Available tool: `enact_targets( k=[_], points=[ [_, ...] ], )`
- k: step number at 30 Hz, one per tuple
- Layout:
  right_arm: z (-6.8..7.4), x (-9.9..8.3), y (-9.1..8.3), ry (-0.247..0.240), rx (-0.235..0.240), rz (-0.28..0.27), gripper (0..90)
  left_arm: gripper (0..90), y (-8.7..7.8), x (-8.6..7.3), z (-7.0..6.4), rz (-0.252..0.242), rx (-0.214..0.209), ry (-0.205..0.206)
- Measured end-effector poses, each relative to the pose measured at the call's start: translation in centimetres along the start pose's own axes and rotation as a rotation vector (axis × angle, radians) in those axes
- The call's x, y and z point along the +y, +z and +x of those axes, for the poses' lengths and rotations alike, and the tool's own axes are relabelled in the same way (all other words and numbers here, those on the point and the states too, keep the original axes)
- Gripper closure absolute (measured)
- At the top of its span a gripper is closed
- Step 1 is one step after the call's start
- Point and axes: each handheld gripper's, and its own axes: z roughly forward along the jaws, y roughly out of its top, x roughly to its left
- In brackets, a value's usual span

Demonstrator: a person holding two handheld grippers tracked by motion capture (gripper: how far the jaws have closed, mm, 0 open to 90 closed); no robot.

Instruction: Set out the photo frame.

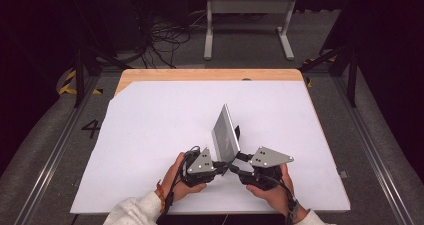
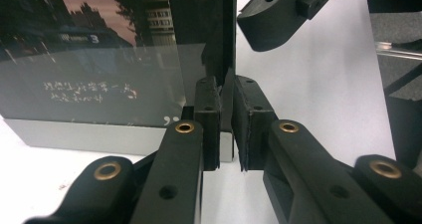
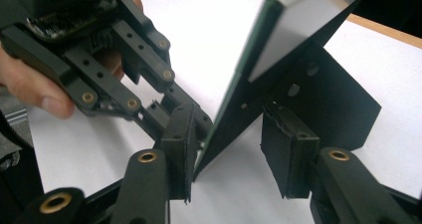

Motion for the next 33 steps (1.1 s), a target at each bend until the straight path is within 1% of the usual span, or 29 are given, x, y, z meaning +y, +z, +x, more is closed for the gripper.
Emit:
enact_targets(
  k=[2, 4, 5, 6, 8, 9, 10, 11, 12, 14, 15, 16, 17, 22, 24, 25, 28, 30, 31, 33],
  points=[
    [0.0, 0.0, 0.1, 0.004, -0.003, 0.001, 57.3, 81.5, 0.2, -0.1, 0.0, 0.005, -0.002, 0.0],
    [0.1, 0.0, 0.4, 0.016, -0.009, 0.004, 56.6, 81.5, 0.3, -0.2, 0.0, 0.019, 0.0, 0.009],
    [0.0, 0.0, 0.5, 0.021, -0.012, 0.008, 56.4, 81.5, 0.2, -0.1, 0.0, 0.03, 0.008, 0.025],
    [0.0, 0.1, 0.5, 0.027, -0.027, 0.013, 56.4, 82.4, -0.1, 0.0, -0.1, 0.036, 0.027, 0.036],
    [-0.1, 0.1, 0.6, 0.05, -0.037, 0.011, 55.9, 82.1, -1.0, -0.1, 0.1, 0.027, 0.029, 0.032],
    [-0.2, 0.0, 0.7, 0.061, -0.045, 0.017, 55.6, 81.6, -1.8, -0.2, 0.1, 0.03, 0.038, 0.037],
    [-0.2, 0.0, 0.7, 0.061, -0.045, 0.017, 55.6, 81.1, -1.8, -0.2, 0.1, 0.03, 0.038, 0.037],
    [-0.2, 0.0, 0.8, 0.064, -0.052, 0.02, 55.5, 81.1, -2.4, -0.4, 0.2, 0.028, 0.045, 0.036],
    [-0.2, 0.0, 1.1, 0.068, -0.061, 0.024, 55.1, 80.4, -3.6, -0.8, 0.4, 0.02, 0.058, 0.027],
    [-0.2, 0.1, 1.3, 0.071, -0.067, 0.024, 54.9, 79.2, -4.8, -1.3, 0.7, 0.003, 0.063, 0.001],
    [-0.2, 0.1, 1.5, 0.069, -0.07, 0.019, 54.9, 78.4, -5.3, -1.6, 0.8, 0.003, 0.072, -0.013],
    [-0.2, 0.1, 1.5, 0.069, -0.07, 0.019, 54.9, 77.8, -5.3, -1.6, 0.8, 0.003, 0.072, -0.013],
    [-0.1, 0.2, 1.6, 0.069, -0.074, 0.018, 55.1, 77.8, -5.9, -2.2, 0.9, 0.014, 0.089, -0.02],
    [0.0, 0.2, 1.9, 0.059, -0.061, 0.02, 62.3, 71.3, -7.9, -4.8, 1.1, 0.061, 0.122, -0.067],
    [0.1, 0.3, 1.8, 0.051, -0.064, 0.024, 62.9, 69.4, -8.6, -5.6, 1.2, 0.077, 0.14, -0.074],
    [0.1, 0.2, 1.8, 0.053, -0.061, 0.024, 63.2, 68.5, -9.1, -6.2, 1.2, 0.075, 0.149, -0.094],
    [-0.2, 0.2, 1.7, 0.057, -0.046, 0.027, 64.1, 66.0, -10.2, -7.2, 1.2, 0.079, 0.17, -0.124],
    [-0.6, 0.1, 1.6, 0.071, -0.032, 0.027, 65.3, 65.7, -10.7, -7.9, 1.1, 0.084, 0.183, -0.13],
    [-0.7, 0.1, 1.5, 0.077, -0.027, 0.026, 65.7, 65.0, -10.9, -8.1, 1.1, 0.087, 0.19, -0.141],
    [-0.9, 0.0, 1.5, 0.081, -0.019, 0.025, 66.3, 63.0, -11.1, -8.5, 1.2, 0.091, 0.203, -0.147]
  ],
)
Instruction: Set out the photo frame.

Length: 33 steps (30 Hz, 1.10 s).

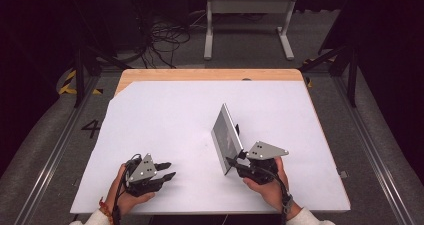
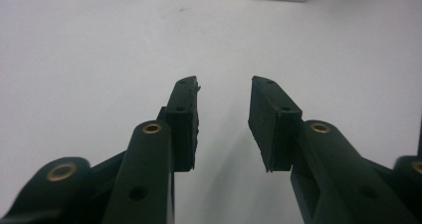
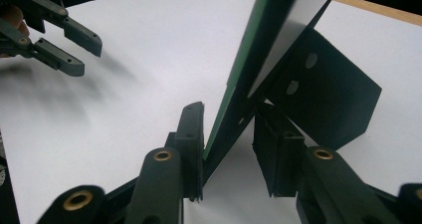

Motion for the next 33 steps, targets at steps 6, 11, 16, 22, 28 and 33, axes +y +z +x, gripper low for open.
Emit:
enact_targets(
  k=[6, 11, 16, 22, 28, 33],
  points=[
    [-0.5, -0.1, -0.2, 0.001, 0.014, 0.0, 68.0, 57.2, 0.5, 0.1, -0.1, 0.022, 0.005, 0.013],
    [-1.1, -0.2, -0.4, 0.011, 0.025, 0.0, 69.9, 54.5, 0.8, 0.2, -0.2, 0.019, -0.008, 0.011],
    [-1.0, -0.4, -0.2, 0.017, 0.005, -0.001, 64.7, 52.7, 0.9, 0.3, -0.4, 0.018, -0.012, 0.012],
    [-1.0, -1.1, 1.6, 0.043, 0.008, 0.035, 63.3, 47.1, 1.2, 0.3, -0.6, 0.019, 0.0, 0.015],
    [-1.0, -1.2, 1.7, 0.03, 0.019, 0.032, 66.6, 40.6, 1.3, 0.4, -0.5, 0.007, 0.012, -0.004],
    [-1.6, -1.2, 1.7, 0.034, 0.053, 0.037, 67.9, 37.3, 1.8, 0.7, -0.3, 0.007, 0.006, -0.01]
  ],
)
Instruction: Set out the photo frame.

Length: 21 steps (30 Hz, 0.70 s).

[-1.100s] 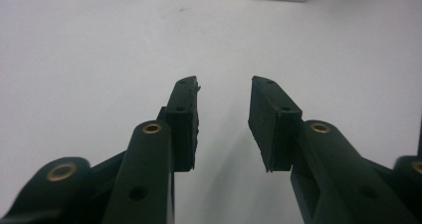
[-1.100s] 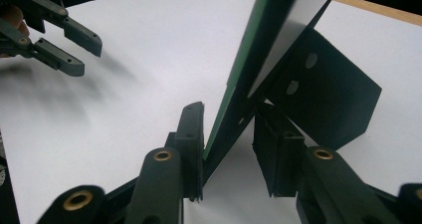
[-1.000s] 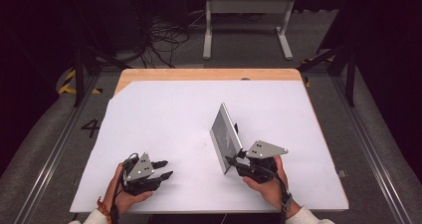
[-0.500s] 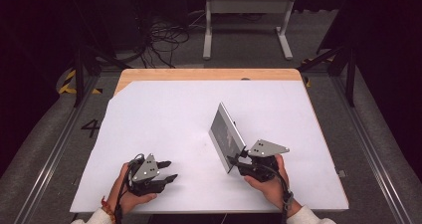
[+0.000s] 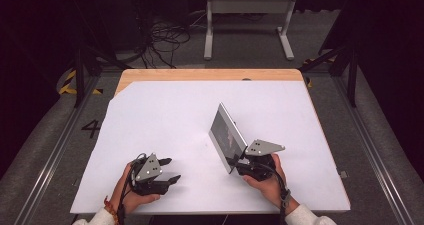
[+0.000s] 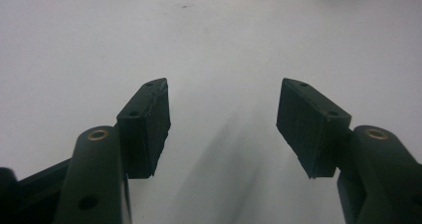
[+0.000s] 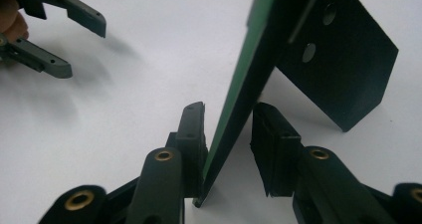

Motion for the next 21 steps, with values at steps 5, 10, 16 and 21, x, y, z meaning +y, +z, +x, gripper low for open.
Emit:
enact_targets(
  k=[5, 10, 16, 21],
  points=[
    [-0.6, 0.0, -0.2, 0.003, 0.027, 0.009, 70.6, 33.1, 1.3, 1.2, 0.5, 0.001, -0.024, 0.004],
    [-0.8, 0.0, -0.2, -0.006, 0.037, 0.012, 71.4, 28.4, 2.5, 1.9, 0.9, 0.009, -0.042, 0.001],
    [-1.1, 0.0, -0.3, -0.008, 0.046, 0.015, 72.5, 24.3, 3.8, 2.9, 1.4, 0.001, -0.063, -0.002],
    [-1.3, 0.0, -0.4, -0.01, 0.045, 0.015, 72.8, 21.3, 5.2, 4.1, 1.8, -0.012, -0.085, -0.002]
  ],
)
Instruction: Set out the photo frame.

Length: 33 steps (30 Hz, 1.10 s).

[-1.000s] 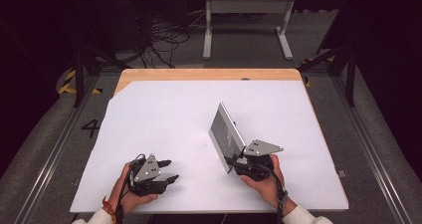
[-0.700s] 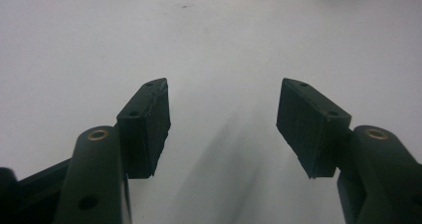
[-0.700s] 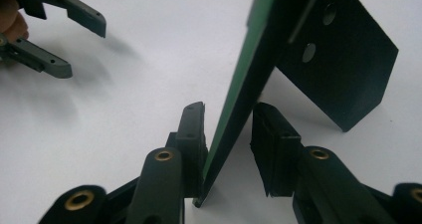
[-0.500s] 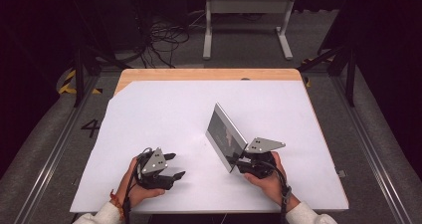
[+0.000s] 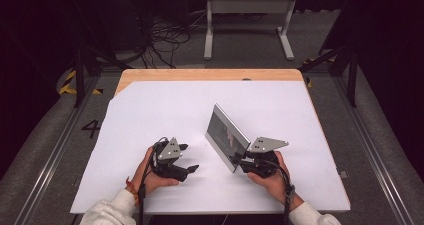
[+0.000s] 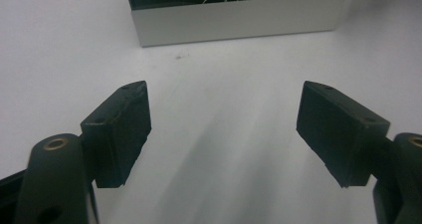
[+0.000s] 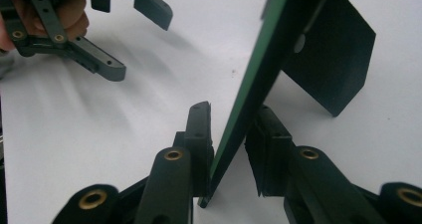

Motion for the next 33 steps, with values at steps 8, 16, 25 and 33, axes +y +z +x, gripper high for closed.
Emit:
enact_targets(
  k=[8, 16, 25, 33],
  points=[
    [0.3, -0.2, -1.0, 0.011, -0.037, -0.031, 68.2, 18.4, 1.7, 1.1, 0.4, 0.003, -0.022, -0.001],
    [0.0, 0.0, -1.6, -0.002, -0.014, -0.044, 76.4, 16.0, 2.8, 1.8, 1.1, 0.009, -0.042, -0.014],
    [-2.0, 0.2, -1.8, 0.032, 0.071, -0.019, 78.8, 14.4, 3.8, 2.5, 2.1, -0.003, -0.061, -0.039],
    [-1.5, -0.2, -2.1, 0.003, 0.009, -0.009, 73.7, 14.4, 4.4, 3.1, 3.0, -0.017, -0.06, -0.043]
  ],
)
